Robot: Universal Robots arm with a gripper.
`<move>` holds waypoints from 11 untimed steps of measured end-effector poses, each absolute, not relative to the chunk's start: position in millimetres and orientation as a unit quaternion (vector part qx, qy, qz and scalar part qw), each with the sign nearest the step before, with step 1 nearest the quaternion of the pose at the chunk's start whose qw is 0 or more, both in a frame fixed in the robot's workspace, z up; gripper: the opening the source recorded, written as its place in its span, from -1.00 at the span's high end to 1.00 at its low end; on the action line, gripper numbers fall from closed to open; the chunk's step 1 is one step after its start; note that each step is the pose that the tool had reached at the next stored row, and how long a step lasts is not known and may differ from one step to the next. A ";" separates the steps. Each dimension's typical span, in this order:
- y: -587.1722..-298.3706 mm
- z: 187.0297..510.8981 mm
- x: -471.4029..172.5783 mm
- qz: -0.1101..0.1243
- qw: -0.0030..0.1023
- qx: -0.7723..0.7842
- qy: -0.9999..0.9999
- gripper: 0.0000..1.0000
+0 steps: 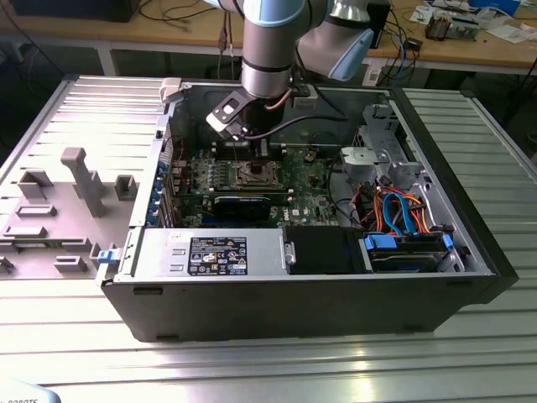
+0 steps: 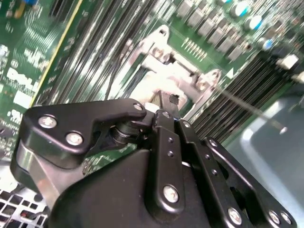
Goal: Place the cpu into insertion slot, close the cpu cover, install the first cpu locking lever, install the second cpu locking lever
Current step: 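Close the cpu cover, then install the first cpu locking lever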
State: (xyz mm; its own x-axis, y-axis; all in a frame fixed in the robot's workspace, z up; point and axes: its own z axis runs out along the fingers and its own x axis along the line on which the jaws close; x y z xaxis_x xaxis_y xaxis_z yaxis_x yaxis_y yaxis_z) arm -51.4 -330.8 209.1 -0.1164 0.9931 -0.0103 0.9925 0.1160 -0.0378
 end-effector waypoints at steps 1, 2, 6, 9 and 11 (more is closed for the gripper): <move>-330.8 209.1 -50.0 0.018 0.009 -0.665 -0.747 0.79; -330.9 209.1 -49.7 0.018 0.009 -0.665 -0.747 0.79; -330.8 209.1 -49.3 0.018 0.009 -0.665 -0.747 0.79; -330.8 209.1 -49.3 0.018 0.009 -0.665 -0.747 0.79; -330.8 209.1 -49.3 0.018 0.009 -0.665 -0.747 0.79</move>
State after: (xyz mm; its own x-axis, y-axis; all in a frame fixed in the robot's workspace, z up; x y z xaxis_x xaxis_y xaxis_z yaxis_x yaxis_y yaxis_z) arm -49.3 -330.8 209.1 -0.1164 0.9931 -0.0105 0.9925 0.1159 -0.0379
